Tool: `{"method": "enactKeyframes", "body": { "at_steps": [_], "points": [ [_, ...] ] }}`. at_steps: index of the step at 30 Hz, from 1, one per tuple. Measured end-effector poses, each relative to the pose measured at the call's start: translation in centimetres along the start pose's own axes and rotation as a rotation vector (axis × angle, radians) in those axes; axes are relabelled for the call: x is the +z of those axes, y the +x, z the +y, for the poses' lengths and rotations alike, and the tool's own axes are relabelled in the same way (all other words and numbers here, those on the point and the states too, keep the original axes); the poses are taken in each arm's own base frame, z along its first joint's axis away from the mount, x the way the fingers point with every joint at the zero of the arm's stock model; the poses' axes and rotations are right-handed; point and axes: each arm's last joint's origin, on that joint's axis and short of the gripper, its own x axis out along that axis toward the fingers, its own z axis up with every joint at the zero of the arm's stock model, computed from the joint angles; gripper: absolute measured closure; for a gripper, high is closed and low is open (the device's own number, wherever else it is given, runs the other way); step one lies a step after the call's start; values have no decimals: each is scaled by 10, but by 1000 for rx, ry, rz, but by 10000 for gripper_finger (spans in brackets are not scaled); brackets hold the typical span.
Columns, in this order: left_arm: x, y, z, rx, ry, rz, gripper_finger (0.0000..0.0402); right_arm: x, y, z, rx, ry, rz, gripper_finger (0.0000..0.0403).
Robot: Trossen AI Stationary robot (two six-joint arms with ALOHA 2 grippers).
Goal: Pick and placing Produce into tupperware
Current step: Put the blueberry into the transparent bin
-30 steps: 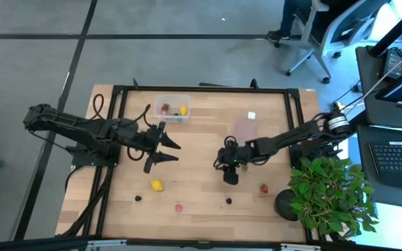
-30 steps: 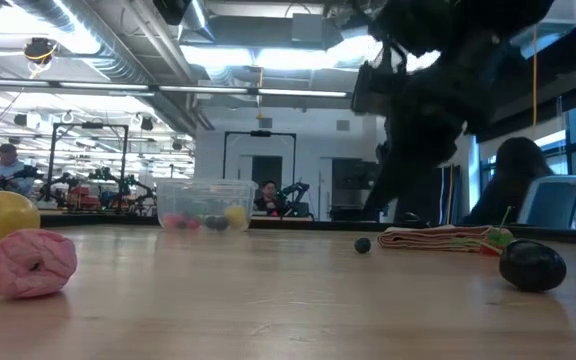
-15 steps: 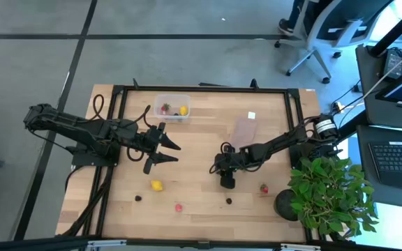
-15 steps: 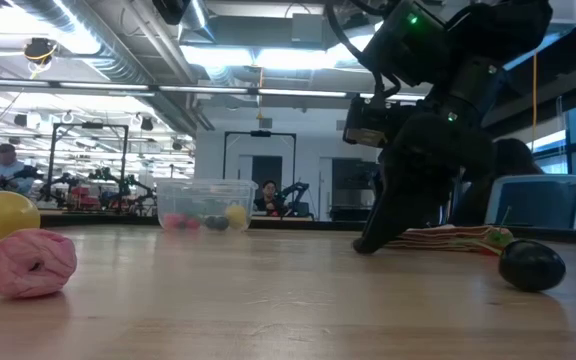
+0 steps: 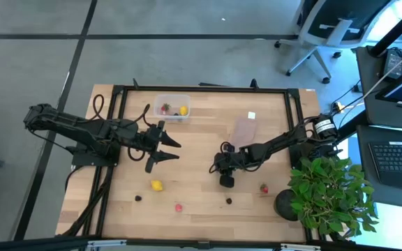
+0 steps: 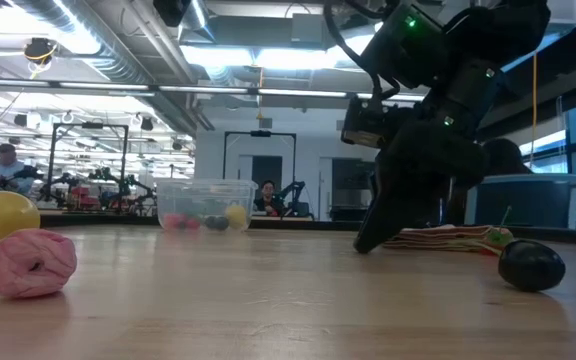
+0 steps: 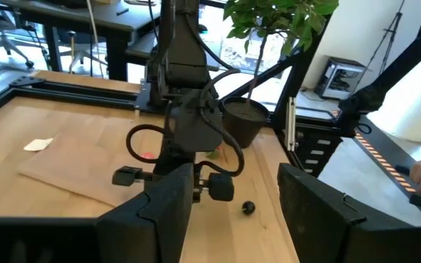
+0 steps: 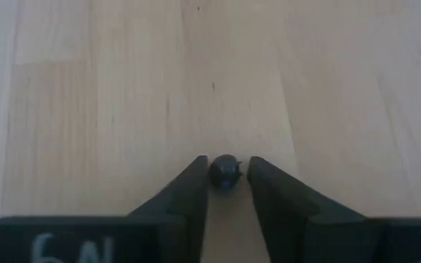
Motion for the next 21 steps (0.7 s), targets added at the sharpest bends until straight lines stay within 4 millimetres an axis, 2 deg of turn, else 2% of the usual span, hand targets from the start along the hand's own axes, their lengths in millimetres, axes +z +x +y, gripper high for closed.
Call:
{"method": "enactKeyframes", "body": {
  "at_steps": [5,11,14,17,21],
  "points": [
    [0,0,0,2,0,0,213,0,0,0,-4,0,1,363],
    [0,0,0,3,0,0,213,0,0,0,-2,19,0,366],
    [0,0,1,20,0,-4,210,7,-1,1,0,49,2,366],
    [1,-1,2,59,0,-14,209,27,-4,0,12,71,-48,366],
    [1,-1,2,71,0,-20,214,72,-17,-10,2,73,-145,366]
  ]
}}
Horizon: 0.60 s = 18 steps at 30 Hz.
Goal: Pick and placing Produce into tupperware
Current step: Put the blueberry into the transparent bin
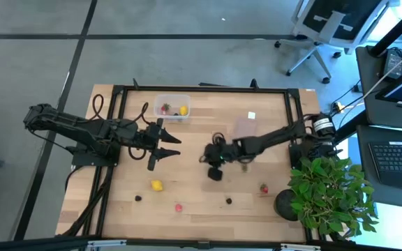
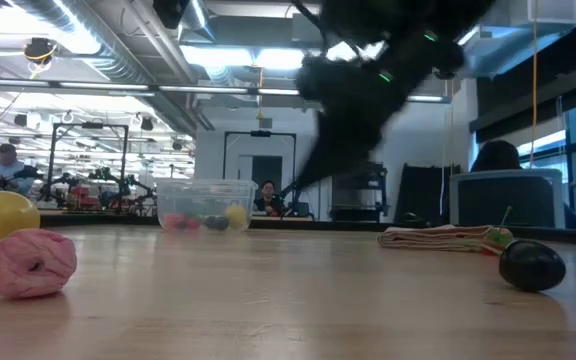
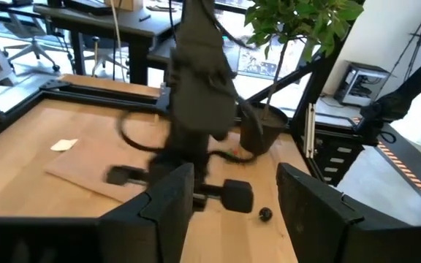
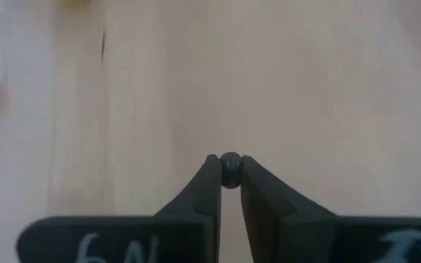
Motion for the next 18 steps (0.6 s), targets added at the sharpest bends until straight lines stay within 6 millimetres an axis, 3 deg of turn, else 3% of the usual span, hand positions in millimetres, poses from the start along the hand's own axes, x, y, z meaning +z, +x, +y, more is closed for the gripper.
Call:
{"method": "enactKeyframes", "body": {
  "at_steps": [5,10,14,18],
  "points": [
    [0,0,0,0,0,-1,213,73,-20,-25,-38,-44,-187,366],
    [4,-1,-1,-9,7,-38,210,132,-51,-68,-124,-33,-377,366],
    [15,-9,-5,-44,65,-142,215,153,-64,-106,-197,35,-441,366],
    [26,-21,-8,-67,112,-243,217,152,-42,-136,-181,59,-390,366]
  ]
}}
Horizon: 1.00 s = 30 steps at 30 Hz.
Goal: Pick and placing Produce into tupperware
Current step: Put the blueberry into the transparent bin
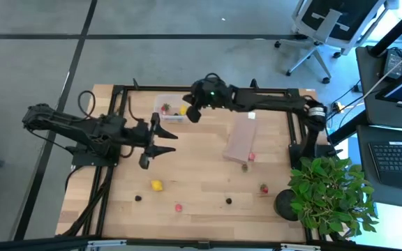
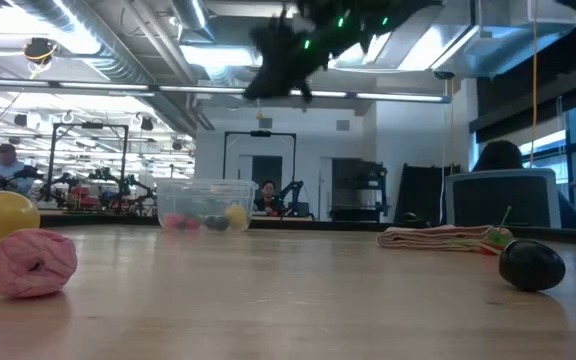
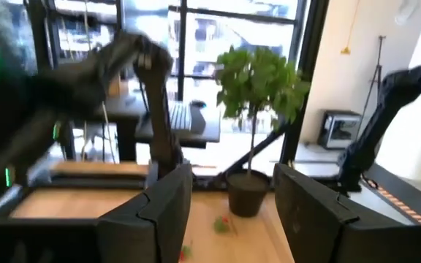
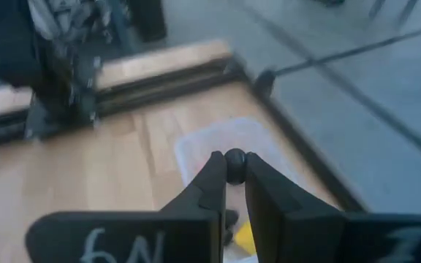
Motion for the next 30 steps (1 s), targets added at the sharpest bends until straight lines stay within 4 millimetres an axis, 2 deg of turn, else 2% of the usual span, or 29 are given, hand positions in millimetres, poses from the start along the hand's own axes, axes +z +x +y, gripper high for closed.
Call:
{"method": "enactKeyframes", "body": {
  "at_steps": [6,8,12,18,30],
  "points": [
    [8,-9,1,5,13,-41,210,-31,53,-17,26,20,235,366],
    [8,-9,1,6,12,-44,210,-37,66,-19,19,16,303,366],
    [8,-9,1,19,12,-43,214,-35,85,-22,7,-2,370,366],
    [6,-9,2,30,15,-26,215,-24,93,-28,-7,21,415,362],
    [6,-9,2,30,15,-21,217,-24,93,-34,-20,40,444,307]
  ]
}}
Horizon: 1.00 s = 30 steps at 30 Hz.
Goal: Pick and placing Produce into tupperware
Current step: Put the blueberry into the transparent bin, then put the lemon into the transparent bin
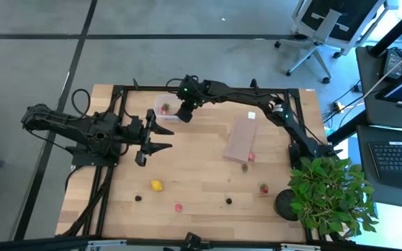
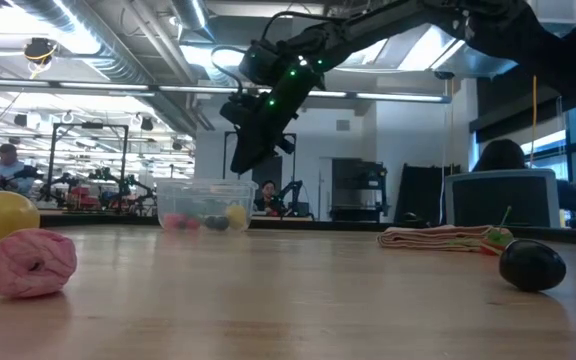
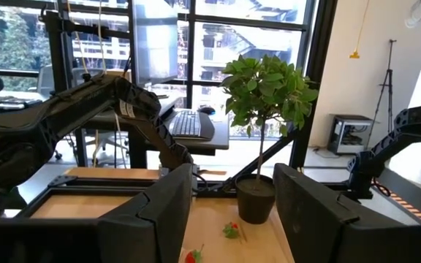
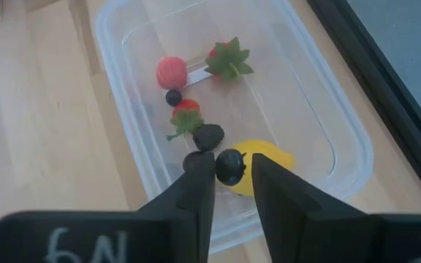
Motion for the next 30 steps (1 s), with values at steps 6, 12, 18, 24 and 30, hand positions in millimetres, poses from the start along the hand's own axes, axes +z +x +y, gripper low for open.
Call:
{"method": "enactKeyframes", "body": {
  "at_steps": [6,12,18,24,30],
  "points": [
    [0,0,0,0,0,0,212,0,0,0,0,-1,-2,297],
    [0,0,0,0,0,0,211,0,-1,0,19,-3,1,250],
    [-2,0,0,2,3,24,217,8,-37,14,264,-38,3,207],
    [-9,0,0,-6,6,97,210,5,-96,50,326,-113,70,195],
    [-21,-2,-1,-67,10,220,211,-8,-138,87,182,-194,51,194]
  ]
}}
